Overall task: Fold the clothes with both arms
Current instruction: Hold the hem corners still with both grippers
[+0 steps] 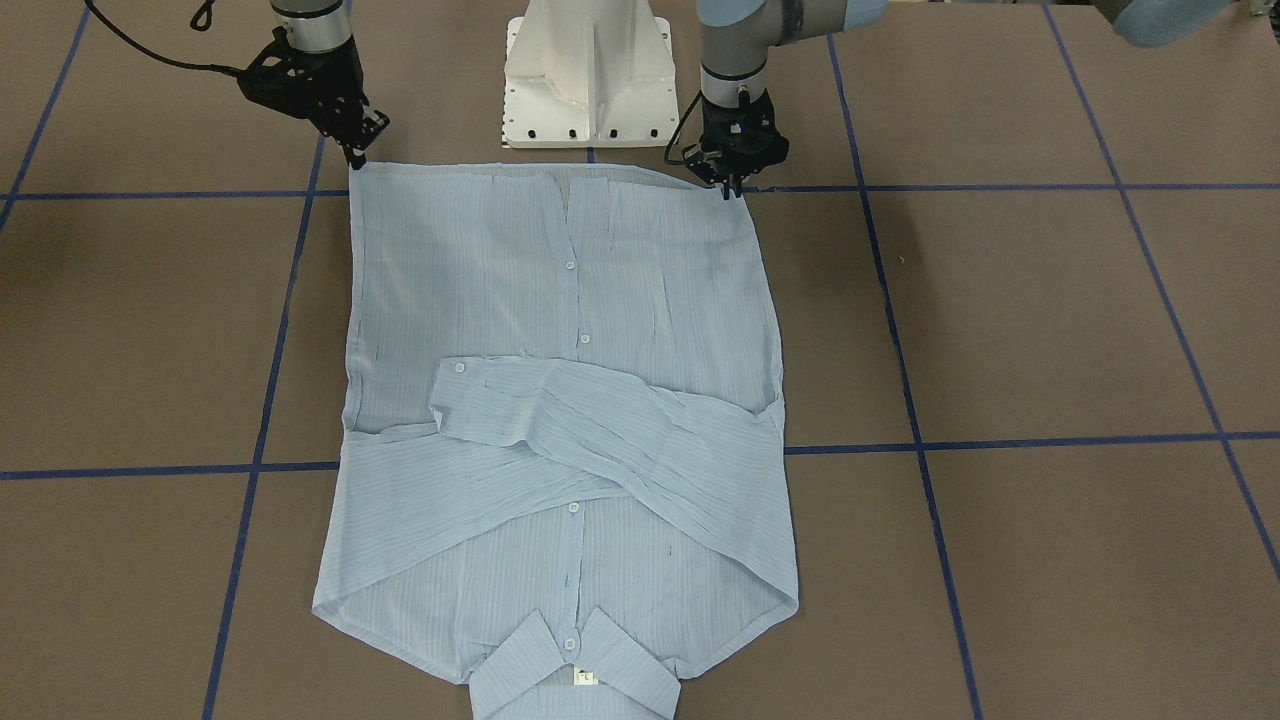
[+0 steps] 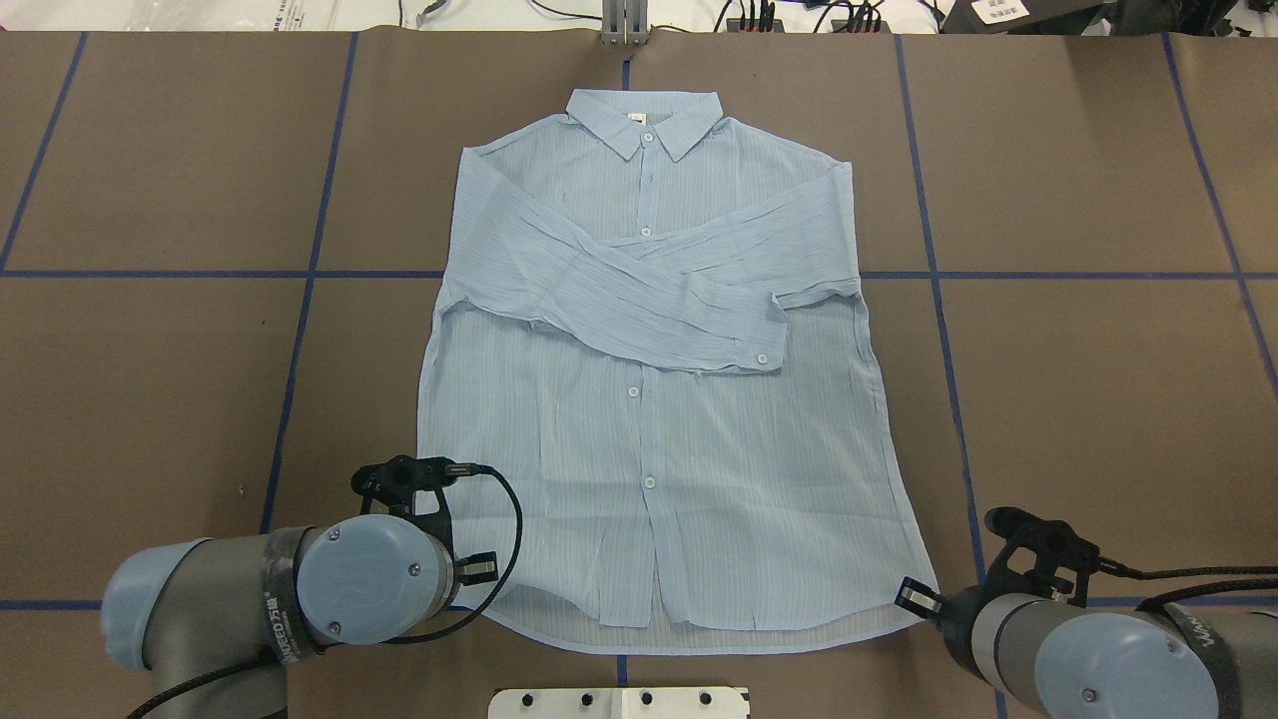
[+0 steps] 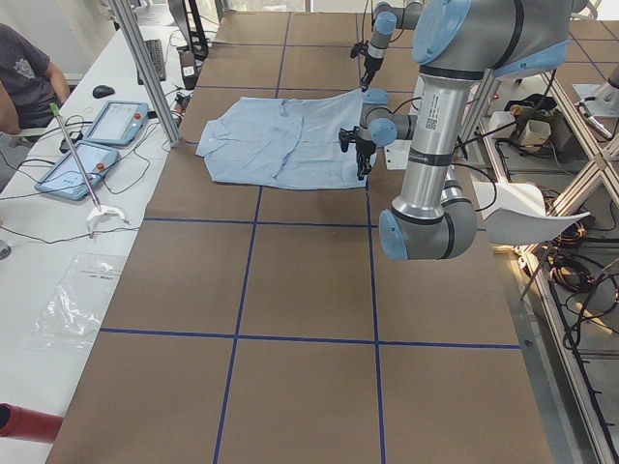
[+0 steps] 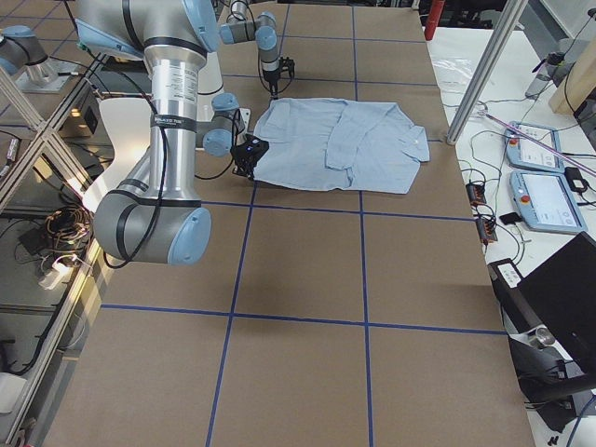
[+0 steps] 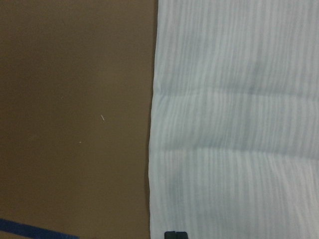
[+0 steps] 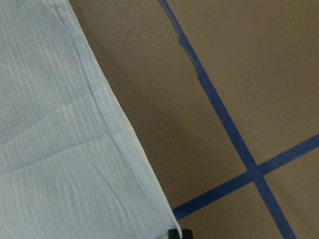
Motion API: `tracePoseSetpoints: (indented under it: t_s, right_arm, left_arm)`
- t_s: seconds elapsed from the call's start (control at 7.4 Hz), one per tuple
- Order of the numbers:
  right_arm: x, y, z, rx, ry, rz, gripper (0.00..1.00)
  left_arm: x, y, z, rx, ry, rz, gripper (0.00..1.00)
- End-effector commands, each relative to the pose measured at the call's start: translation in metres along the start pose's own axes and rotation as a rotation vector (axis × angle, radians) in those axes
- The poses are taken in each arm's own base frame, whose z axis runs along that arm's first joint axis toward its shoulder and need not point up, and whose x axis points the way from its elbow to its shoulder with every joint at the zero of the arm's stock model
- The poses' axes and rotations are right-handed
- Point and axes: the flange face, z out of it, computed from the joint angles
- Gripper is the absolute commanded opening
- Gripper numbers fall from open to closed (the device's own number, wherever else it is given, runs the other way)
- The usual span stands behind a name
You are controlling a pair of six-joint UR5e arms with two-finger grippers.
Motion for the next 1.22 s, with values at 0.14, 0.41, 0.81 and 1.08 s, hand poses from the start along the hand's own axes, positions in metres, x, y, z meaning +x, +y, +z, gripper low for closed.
tracePoseSetpoints:
  t_s: [0.14,0.41,0.81,1.08]
  right_arm:
    - [0.000,0.000,0.000,0.000,0.000,0.000,0.00]
    - [0.000,0.000,0.000,0.000,0.000,0.000,0.00]
    - [0.000,0.000,0.000,0.000,0.000,0.000,0.00]
    - [0.000,0.000,0.000,0.000,0.000,0.000,0.00]
  left_arm:
    - [-0.004,-0.001,0.003,-0.002,0.040,-0.033,0.45]
    - [-0.005,-0.001,0.001,-0.005,0.041,-0.031,0.45]
    - [-0.013,0.002,0.011,-0.035,0.016,-0.031,0.44]
    - [-0.012,0.005,0.010,-0.050,0.017,-0.031,0.42]
